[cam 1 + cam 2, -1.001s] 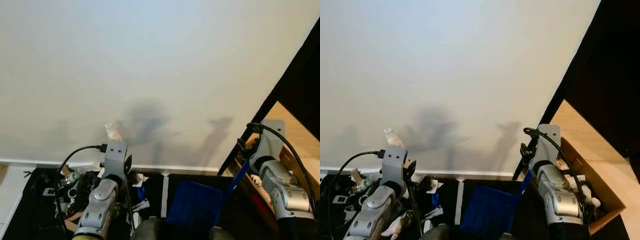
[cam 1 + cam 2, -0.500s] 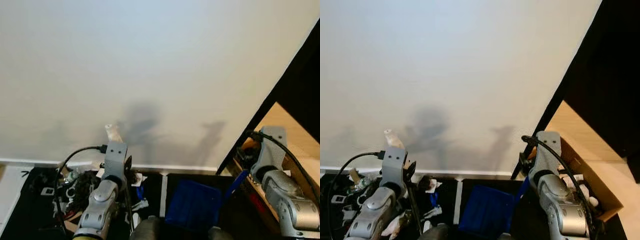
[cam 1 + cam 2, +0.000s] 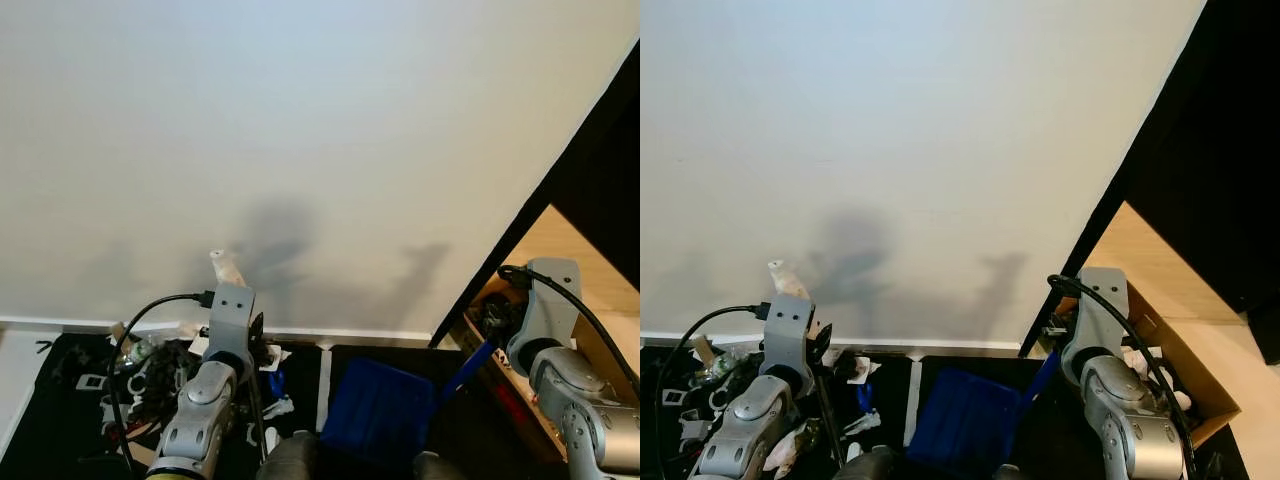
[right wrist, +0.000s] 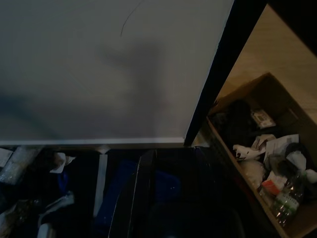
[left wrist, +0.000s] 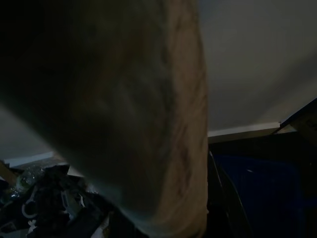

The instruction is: Sweep floor

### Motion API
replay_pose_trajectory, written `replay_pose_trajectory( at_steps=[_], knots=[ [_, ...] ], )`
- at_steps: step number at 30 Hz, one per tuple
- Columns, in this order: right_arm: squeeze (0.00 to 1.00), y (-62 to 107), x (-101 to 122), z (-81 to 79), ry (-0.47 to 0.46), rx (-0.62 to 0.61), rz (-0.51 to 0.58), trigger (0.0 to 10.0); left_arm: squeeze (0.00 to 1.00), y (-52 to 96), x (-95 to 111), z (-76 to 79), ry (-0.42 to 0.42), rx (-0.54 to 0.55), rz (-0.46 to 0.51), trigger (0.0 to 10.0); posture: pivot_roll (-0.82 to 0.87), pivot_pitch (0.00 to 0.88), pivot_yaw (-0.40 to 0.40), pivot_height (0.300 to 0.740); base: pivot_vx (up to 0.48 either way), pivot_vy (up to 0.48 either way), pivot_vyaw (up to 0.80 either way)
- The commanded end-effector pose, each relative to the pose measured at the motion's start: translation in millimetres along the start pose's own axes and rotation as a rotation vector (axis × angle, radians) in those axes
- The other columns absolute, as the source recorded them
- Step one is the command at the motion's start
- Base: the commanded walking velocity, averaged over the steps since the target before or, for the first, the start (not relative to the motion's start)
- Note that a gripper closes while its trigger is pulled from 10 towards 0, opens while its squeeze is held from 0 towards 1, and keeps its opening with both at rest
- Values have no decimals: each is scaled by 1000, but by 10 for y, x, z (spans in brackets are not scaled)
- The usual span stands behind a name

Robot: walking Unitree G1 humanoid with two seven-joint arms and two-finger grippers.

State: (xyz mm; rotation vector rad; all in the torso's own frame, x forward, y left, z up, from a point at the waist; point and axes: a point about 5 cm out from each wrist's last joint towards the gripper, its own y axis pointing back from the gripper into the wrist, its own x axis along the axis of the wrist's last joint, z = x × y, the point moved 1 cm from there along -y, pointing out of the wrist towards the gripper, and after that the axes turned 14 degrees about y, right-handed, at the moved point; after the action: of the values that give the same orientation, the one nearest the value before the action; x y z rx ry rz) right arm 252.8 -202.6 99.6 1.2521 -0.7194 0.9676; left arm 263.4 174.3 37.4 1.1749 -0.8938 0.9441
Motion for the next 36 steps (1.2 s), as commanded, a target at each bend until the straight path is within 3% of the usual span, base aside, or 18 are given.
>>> replay_pose_trajectory(
  at_steps=[1, 7, 8, 9, 10, 16, 25, 29, 36],
  knots=[
    [0, 40, -33, -10, 0, 11, -21, 0, 0, 25, -69, -11, 1, 12, -18, 10000, 56, 132, 25, 740, 0, 0, 0],
    [0, 3, 20, -10, -15, 12, 45, 0, 0, 20, -79, 3, 3, 10, -21, 10000, 54, 129, 28, 740, 0, 0, 0],
    [0, -22, 60, -32, -30, 21, 80, 4510, 0, 15, -77, 5, 3, 10, -20, 10000, 54, 127, 29, 740, 0, 0, 0],
    [0, -22, 60, -32, -30, 21, 80, 4510, 0, 15, -77, 5, 3, 10, -20, 10000, 54, 127, 29, 740, 0, 0, 0],
    [0, -50, 91, -55, -31, 30, 112, 10000, 0, 9, -74, 8, 3, 9, -19, 10000, 60, 125, 30, 740, 0, 0, 0],
    [0, -137, 151, -138, -32, 57, 204, 10000, 0, -15, -34, -16, 3, 15, -8, 10000, 76, 116, 37, 740, 0, 0, 0],
    [0, -374, 127, -228, 106, 80, 225, 10000, 0, -37, 40, -79, -7, 30, 9, 10000, 95, 114, 49, 740, 0, 0, 0],
    [0, -481, 128, -189, 170, 75, 230, 10000, 0, -59, 97, -127, -9, 43, 23, 10000, 102, 116, 50, 740, 0, 0, 0],
    [0, -532, 169, -97, 188, 56, 252, 10000, 0, -61, 121, -160, -13, 50, 29, 10000, 102, 116, 50, 740, 0, 0, 0]
  ],
)
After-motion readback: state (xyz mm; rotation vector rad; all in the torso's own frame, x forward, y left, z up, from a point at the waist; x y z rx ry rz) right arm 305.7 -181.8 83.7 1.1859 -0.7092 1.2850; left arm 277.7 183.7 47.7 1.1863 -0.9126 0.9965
